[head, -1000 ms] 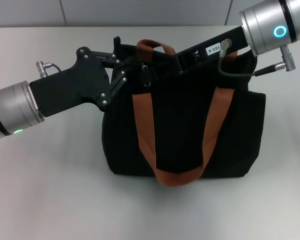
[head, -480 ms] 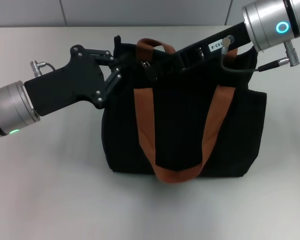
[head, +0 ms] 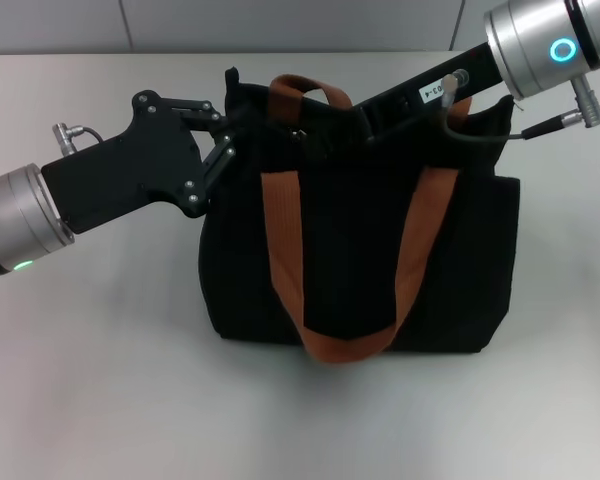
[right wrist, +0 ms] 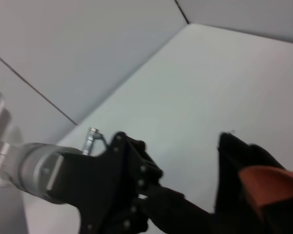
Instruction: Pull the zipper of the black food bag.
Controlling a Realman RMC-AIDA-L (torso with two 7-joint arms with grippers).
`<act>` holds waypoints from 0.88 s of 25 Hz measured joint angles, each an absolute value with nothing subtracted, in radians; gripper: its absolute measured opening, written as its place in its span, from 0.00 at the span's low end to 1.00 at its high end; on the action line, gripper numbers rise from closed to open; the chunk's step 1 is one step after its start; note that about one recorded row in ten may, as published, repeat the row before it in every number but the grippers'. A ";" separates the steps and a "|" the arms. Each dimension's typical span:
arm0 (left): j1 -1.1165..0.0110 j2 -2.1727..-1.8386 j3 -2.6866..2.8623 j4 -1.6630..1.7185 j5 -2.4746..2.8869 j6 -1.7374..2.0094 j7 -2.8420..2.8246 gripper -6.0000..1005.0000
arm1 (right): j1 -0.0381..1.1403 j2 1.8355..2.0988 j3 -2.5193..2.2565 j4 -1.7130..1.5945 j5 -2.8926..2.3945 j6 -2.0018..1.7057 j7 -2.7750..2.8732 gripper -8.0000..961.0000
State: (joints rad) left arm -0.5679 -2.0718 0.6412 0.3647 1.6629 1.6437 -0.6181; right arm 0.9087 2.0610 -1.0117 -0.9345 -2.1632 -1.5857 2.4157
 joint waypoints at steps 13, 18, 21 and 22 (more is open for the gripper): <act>-0.554 -2.071 0.631 0.371 1.648 1.641 -0.618 0.07 | 0.806 2.077 -1.036 -1.192 -2.289 -1.615 2.578 0.03; -0.548 -2.070 0.630 0.373 1.637 1.632 -0.618 0.07 | 0.766 2.078 -1.029 -1.257 -2.314 -1.630 2.588 0.04; -0.547 -2.070 0.630 0.374 1.637 1.624 -0.618 0.07 | 0.750 2.079 -1.028 -1.279 -2.325 -1.632 2.598 0.04; -0.547 -2.070 0.630 0.374 1.637 1.623 -0.618 0.07 | 0.746 2.079 -1.028 -1.282 -2.326 -1.632 2.599 0.04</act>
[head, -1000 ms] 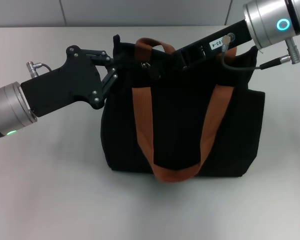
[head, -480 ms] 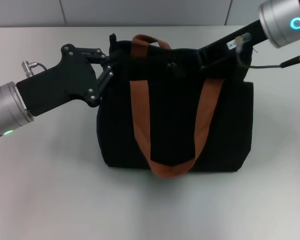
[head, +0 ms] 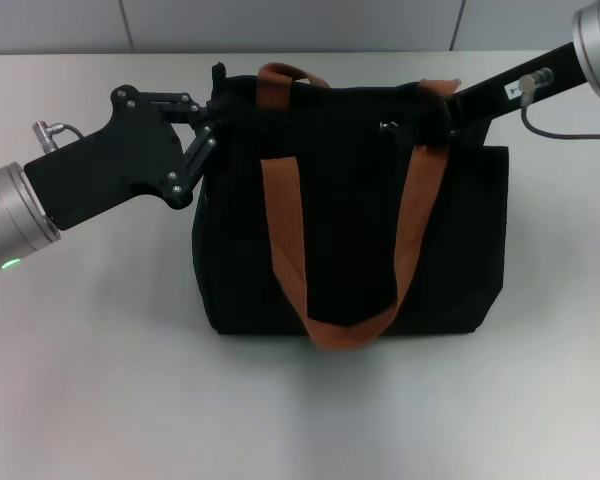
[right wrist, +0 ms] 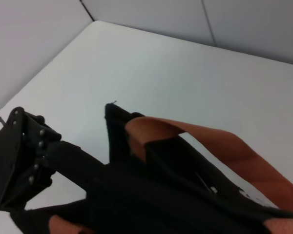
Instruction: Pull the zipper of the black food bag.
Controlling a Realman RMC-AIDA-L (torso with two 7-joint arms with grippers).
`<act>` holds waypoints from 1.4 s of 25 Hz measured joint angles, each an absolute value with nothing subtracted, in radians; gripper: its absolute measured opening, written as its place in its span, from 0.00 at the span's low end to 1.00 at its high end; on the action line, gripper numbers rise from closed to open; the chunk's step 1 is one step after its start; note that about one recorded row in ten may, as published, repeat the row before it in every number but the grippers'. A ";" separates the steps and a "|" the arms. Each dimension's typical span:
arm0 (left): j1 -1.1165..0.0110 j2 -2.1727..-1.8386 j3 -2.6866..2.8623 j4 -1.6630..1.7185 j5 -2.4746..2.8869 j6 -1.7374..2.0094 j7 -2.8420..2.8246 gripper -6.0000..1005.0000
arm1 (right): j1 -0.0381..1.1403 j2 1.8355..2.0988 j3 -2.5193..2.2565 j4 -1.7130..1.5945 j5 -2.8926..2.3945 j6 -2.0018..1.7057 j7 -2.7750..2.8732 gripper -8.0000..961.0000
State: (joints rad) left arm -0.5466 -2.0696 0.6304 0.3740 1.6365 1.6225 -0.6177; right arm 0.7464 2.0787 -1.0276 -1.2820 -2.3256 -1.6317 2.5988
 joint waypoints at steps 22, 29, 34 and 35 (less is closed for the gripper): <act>-0.541 -2.069 0.631 0.374 1.625 1.620 -0.618 0.08 | 0.644 2.074 -0.836 -1.260 -2.056 -1.696 2.419 0.06; -0.542 -2.069 0.630 0.367 1.624 1.622 -0.625 0.08 | 0.571 2.028 -0.768 -1.025 -1.764 -1.768 2.087 0.23; -0.542 -2.069 0.630 0.365 1.624 1.622 -0.634 0.08 | 0.535 1.984 -0.739 -0.777 -1.656 -1.920 1.675 0.56; -0.542 -2.069 0.630 0.365 1.624 1.621 -0.640 0.08 | 0.526 1.981 -0.737 -0.734 -1.657 -1.942 1.591 0.60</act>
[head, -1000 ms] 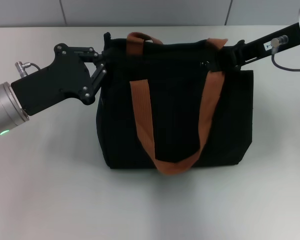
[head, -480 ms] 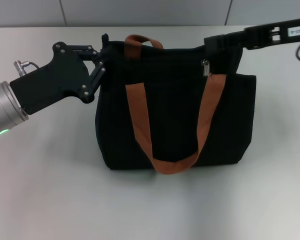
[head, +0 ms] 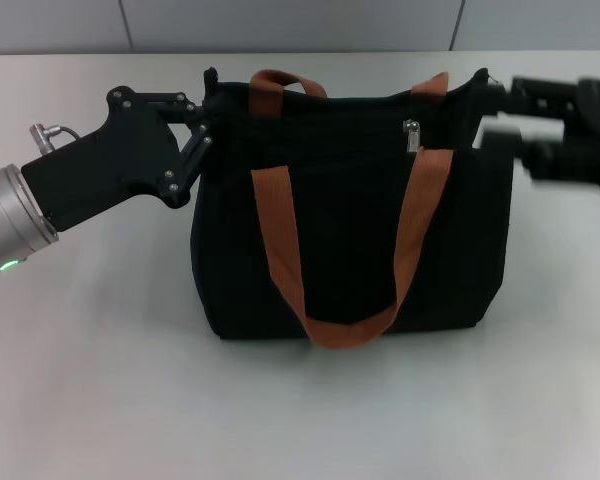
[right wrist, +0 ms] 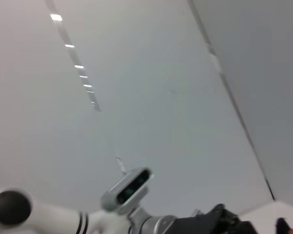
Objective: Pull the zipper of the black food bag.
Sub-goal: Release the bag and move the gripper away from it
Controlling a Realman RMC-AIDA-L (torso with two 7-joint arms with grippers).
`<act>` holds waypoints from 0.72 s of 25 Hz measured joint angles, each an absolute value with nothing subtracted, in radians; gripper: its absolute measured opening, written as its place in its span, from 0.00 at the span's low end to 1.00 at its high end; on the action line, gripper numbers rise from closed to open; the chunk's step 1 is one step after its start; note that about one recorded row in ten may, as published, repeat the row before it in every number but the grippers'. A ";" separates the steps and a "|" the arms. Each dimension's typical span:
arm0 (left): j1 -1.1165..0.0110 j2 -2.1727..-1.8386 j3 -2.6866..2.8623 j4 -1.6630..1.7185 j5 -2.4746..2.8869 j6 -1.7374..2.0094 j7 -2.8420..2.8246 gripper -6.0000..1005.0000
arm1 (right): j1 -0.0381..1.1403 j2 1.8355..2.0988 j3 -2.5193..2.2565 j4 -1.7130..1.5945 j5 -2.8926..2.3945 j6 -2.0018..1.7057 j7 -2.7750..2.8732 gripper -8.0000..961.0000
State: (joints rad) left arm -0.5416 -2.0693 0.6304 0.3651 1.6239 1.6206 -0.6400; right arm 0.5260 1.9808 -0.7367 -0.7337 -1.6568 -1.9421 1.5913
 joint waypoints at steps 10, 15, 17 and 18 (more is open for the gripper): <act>-0.537 -2.067 0.631 0.371 1.624 1.565 -0.714 0.08 | 0.430 2.035 -0.742 -0.577 -1.879 -1.958 1.032 0.81; -0.531 -2.065 0.637 0.374 1.626 1.568 -0.728 0.09 | 0.409 2.042 -0.734 -0.572 -1.902 -1.938 1.000 0.81; -0.527 -2.064 0.640 0.378 1.630 1.571 -0.742 0.09 | 0.408 2.042 -0.733 -0.570 -1.903 -1.935 1.000 0.81; -0.523 -2.063 0.643 0.383 1.633 1.571 -0.756 0.09 | 0.408 2.042 -0.733 -0.570 -1.903 -1.934 1.000 0.81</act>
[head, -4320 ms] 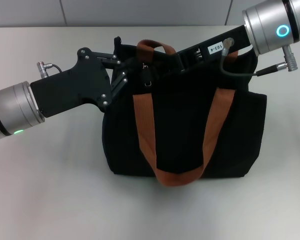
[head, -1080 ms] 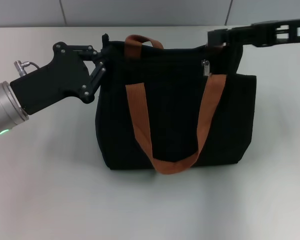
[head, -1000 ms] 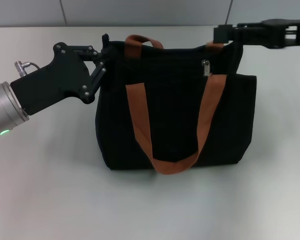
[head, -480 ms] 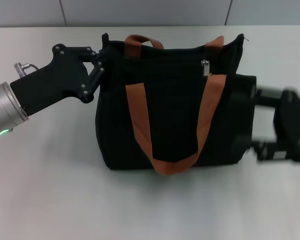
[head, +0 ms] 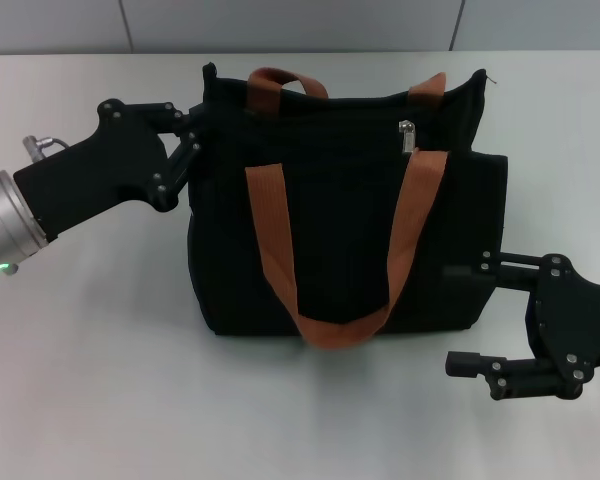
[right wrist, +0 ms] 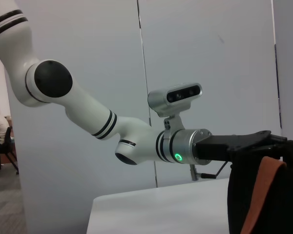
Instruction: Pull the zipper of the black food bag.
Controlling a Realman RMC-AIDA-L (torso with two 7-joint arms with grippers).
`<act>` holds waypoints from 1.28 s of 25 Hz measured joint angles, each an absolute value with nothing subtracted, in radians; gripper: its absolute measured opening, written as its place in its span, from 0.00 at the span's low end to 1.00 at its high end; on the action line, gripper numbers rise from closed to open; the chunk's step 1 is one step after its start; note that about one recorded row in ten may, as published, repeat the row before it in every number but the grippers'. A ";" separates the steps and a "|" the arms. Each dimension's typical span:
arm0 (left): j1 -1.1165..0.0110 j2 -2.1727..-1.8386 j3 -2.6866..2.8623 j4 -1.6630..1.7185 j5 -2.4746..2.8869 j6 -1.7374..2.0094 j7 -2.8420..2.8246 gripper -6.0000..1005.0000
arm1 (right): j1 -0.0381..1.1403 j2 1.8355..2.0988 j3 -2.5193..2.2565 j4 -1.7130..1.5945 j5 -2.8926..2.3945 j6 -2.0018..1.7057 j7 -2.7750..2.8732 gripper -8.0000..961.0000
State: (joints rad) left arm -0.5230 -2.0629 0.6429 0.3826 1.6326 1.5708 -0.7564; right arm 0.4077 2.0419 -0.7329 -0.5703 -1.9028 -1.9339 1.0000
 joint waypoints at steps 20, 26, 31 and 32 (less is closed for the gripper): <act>-0.461 -1.969 0.695 0.662 1.650 1.780 -1.357 0.58 | 0.411 2.051 -0.742 -0.569 -1.907 -1.884 1.002 0.81; -0.457 -1.977 0.668 0.668 1.640 1.954 -1.342 0.69 | 0.407 2.051 -0.742 -0.569 -1.907 -1.882 0.997 0.81; -0.445 -2.015 0.713 0.662 1.656 2.005 -1.237 0.74 | 0.406 2.052 -0.742 -0.559 -1.919 -1.878 0.992 0.81; -0.445 -2.015 0.713 0.662 1.656 2.005 -1.237 0.74 | 0.406 2.052 -0.742 -0.559 -1.919 -1.878 0.992 0.81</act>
